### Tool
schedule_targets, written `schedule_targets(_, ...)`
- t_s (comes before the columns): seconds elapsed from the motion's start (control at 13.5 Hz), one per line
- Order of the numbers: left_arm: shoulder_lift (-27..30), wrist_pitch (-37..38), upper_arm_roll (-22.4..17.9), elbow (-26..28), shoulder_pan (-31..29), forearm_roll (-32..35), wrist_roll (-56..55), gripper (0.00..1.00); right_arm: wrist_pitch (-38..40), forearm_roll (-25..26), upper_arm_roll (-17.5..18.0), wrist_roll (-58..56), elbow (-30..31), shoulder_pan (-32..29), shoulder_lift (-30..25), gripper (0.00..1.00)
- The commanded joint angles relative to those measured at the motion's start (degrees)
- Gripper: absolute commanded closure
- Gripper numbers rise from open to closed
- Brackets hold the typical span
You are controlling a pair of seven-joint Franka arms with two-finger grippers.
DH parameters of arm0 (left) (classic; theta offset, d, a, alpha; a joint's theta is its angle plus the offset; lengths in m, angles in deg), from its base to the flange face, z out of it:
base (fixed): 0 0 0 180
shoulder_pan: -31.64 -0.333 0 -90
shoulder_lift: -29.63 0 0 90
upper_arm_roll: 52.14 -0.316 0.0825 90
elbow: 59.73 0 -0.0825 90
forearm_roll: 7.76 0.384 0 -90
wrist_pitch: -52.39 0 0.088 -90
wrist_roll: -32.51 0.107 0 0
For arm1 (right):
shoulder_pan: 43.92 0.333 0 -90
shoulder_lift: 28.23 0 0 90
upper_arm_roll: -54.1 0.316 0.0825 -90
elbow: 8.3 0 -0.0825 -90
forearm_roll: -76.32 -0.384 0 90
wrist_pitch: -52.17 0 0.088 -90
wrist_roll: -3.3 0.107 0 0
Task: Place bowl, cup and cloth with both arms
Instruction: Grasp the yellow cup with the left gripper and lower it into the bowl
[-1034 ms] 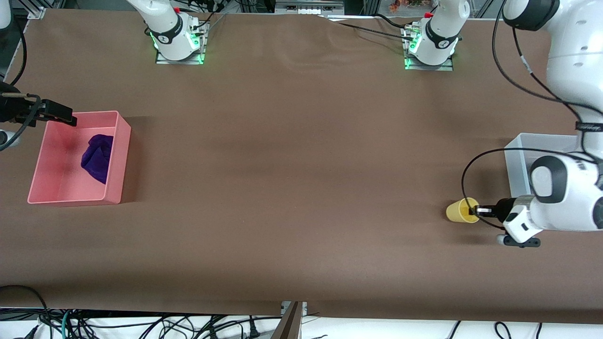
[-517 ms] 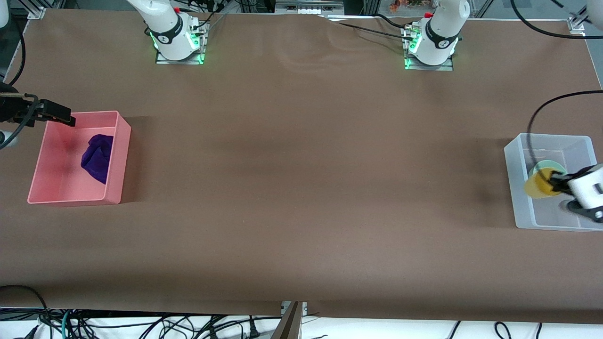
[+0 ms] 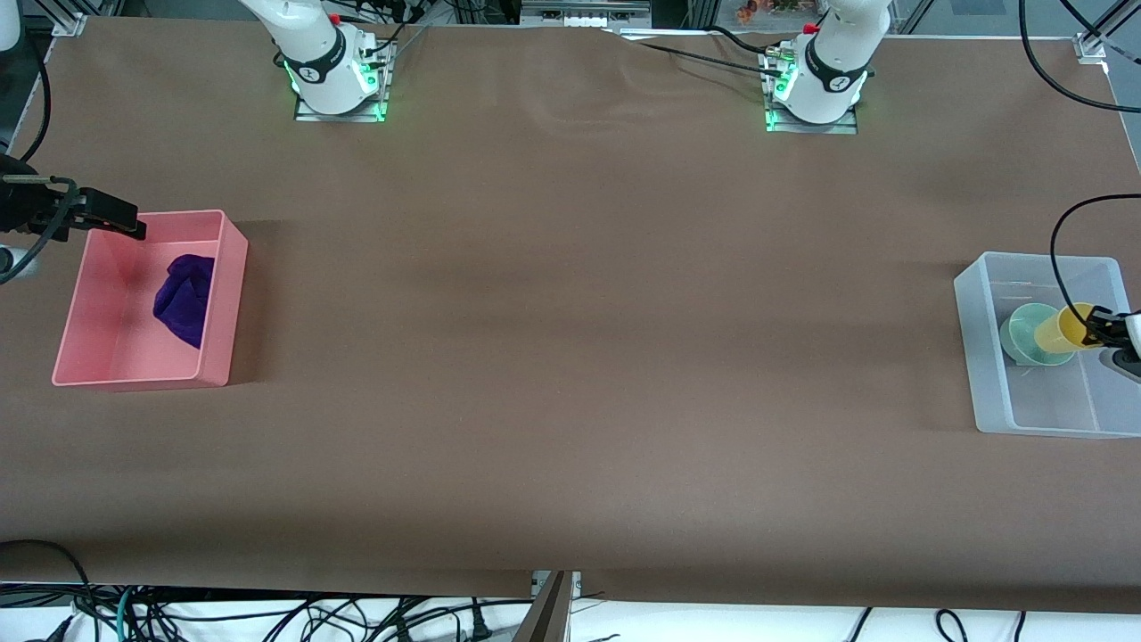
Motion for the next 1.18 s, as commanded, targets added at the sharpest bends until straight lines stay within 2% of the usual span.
schedule_targets(0.0, 0.0, -2.4, 0.8, 1.4, -1.2, 1.5, 2.4, 1.0, 0.8, -0.8, 0.0, 0.8, -1.4, -0.2, 0.5, 0.0)
schedule_targets(0.07, 0.0, -2.4, 0.8, 1.4, -1.3, 1.4, 2.6, 0.94, 0.7, -0.8, 0.0, 0.8, -1.4, -0.1, 0.5, 0.0)
schedule_targets(0.15, 0.1, -2.4, 0.8, 1.4, -1.4, 1.4, 2.6, 0.38, 0.7, -0.8, 0.1, 0.8, -1.4, -0.1, 0.4, 0.0)
schedule_targets(0.22, 0.1, -2.4, 0.9, 1.4, -1.4, 0.8, 2.6, 0.0, 0.7, -0.8, 0.0, 0.8, -1.4, -0.2, 0.5, 0.0)
schedule_targets(0.52, 3.5, -0.7, 2.1, 0.7, -0.6, 0.4, 1.9, 0.0, 0.7, -0.7, 0.0, 0.7, -1.4, -0.2, 0.5, 0.0)
schedule_targets(0.66, 6.0, 2.4, 7.4, 0.5, -0.4, 0.3, -0.4, 0.0, 0.6, -0.6, 0.0, 0.6, -1.4, -0.2, 0.5, 0.0)
schedule_targets(0.89, 8.7, 6.2, 15.2, 0.4, -0.6, -0.6, -11.5, 0.0, 0.6, -0.6, 0.0, 0.6, -1.4, -0.2, 0.5, 0.0)
schedule_targets(1.03, 10.3, 7.7, 18.5, -0.1, -0.4, -6.9, -18.1, 0.0, 0.6, -0.6, 0.0, 0.6, -1.4, -0.2, 0.5, 0.0)
schedule_targets(1.11, 10.6, 9.2, 20.4, -0.4, -0.1, -7.8, -21.8, 0.0, 0.6, -0.6, -0.1, 0.6, -1.4, -0.2, 0.5, 0.0)
